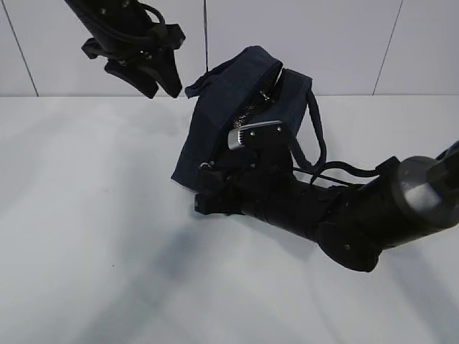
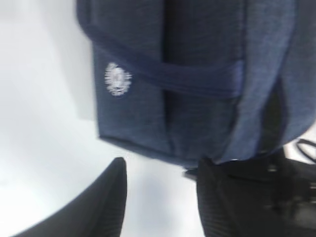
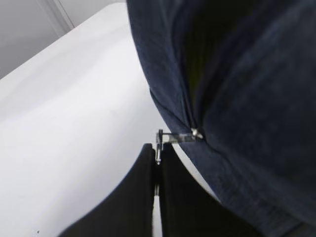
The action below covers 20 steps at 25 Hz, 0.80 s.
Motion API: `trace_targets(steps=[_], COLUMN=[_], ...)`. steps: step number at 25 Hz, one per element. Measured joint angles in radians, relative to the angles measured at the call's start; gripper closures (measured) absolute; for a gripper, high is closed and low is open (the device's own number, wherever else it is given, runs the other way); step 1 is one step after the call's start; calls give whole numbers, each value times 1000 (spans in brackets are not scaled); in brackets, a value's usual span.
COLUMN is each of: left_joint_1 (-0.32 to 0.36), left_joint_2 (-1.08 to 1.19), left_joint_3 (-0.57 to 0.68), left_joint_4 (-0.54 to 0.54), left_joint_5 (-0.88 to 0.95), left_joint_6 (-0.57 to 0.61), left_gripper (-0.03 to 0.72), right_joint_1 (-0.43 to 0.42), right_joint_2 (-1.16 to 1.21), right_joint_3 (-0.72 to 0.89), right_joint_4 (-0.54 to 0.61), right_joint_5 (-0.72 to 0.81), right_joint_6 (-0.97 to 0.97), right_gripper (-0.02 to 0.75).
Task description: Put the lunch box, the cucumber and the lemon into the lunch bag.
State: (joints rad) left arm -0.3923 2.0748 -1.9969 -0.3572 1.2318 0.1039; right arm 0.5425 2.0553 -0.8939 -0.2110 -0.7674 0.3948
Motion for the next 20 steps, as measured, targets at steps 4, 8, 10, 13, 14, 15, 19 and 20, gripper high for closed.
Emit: trace_targets(steps=[4,8,10,13,14,15,19,20], left_joint_1=[0,0,2,3,5,11,42,52], left_joint_2=[-9,-11,-11,-11,-11,-11,-11,-11], left_joint_3=[3,72,118,170,182,192,241,254], left_joint_4=[150,265,280,284,284,274,181,160], left_joint_5=[4,4,4,4,4,-2,-45,-50], left_joint_6=[1,13,22,53,70,88,201,230], left_gripper=[351,385,411,437,443,447,452,452], right_joint_1=[0,0,0,0,0,0,0,0], right_joint_2=[-32,-59,-76,-103,-110,-119,-167,-181], right_joint_3=[0,0,0,0,0,0,2,2], right_joint_4=[-7,-8,-8,-8,-8,-8,-8,-8], right_joint_5=[38,61,81,121,133,146,217,238], right_joint_6=[0,0,0,0,0,0,0,-2], right_gripper=[720,720,720,720,720,720,720,720])
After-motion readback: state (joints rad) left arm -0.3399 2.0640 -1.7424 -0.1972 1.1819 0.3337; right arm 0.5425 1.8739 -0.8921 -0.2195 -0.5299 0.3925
